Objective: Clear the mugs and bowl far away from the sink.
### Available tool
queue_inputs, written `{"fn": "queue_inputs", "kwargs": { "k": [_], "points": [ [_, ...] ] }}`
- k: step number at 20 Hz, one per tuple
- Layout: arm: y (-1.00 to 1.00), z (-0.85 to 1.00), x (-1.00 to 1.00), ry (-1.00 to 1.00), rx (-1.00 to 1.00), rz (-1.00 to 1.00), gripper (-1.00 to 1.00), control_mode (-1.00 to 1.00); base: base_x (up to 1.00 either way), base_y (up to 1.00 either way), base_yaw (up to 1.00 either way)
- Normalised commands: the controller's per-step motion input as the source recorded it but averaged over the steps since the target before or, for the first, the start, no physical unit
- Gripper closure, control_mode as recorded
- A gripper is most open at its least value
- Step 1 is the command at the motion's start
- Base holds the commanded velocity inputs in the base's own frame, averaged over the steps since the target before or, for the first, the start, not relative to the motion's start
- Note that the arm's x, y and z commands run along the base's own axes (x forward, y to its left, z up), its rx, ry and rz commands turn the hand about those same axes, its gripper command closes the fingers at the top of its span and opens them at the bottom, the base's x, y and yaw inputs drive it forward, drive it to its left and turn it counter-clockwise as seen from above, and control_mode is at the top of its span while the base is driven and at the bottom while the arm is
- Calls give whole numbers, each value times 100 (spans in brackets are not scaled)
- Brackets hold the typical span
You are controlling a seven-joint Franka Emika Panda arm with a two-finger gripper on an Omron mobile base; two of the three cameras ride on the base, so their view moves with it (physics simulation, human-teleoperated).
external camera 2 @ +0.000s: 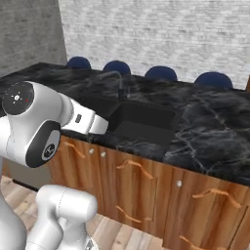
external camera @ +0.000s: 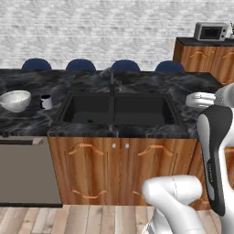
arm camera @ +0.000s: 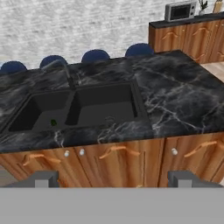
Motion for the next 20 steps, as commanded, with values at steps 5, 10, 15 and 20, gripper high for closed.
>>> {"fn": "queue_inputs", "kwargs": {
  "k": [5,10,15,20],
  "points": [
    [0,0,0,0,0,0,-100,100,32,100,-11],
    [0,0,0,0,0,0,-100,100,52,100,-29],
    [0,0,0,0,0,0,-100,100,52,100,-40],
    [0,0,0,0,0,0,-100,100,38,100,-43]
  ]
}}
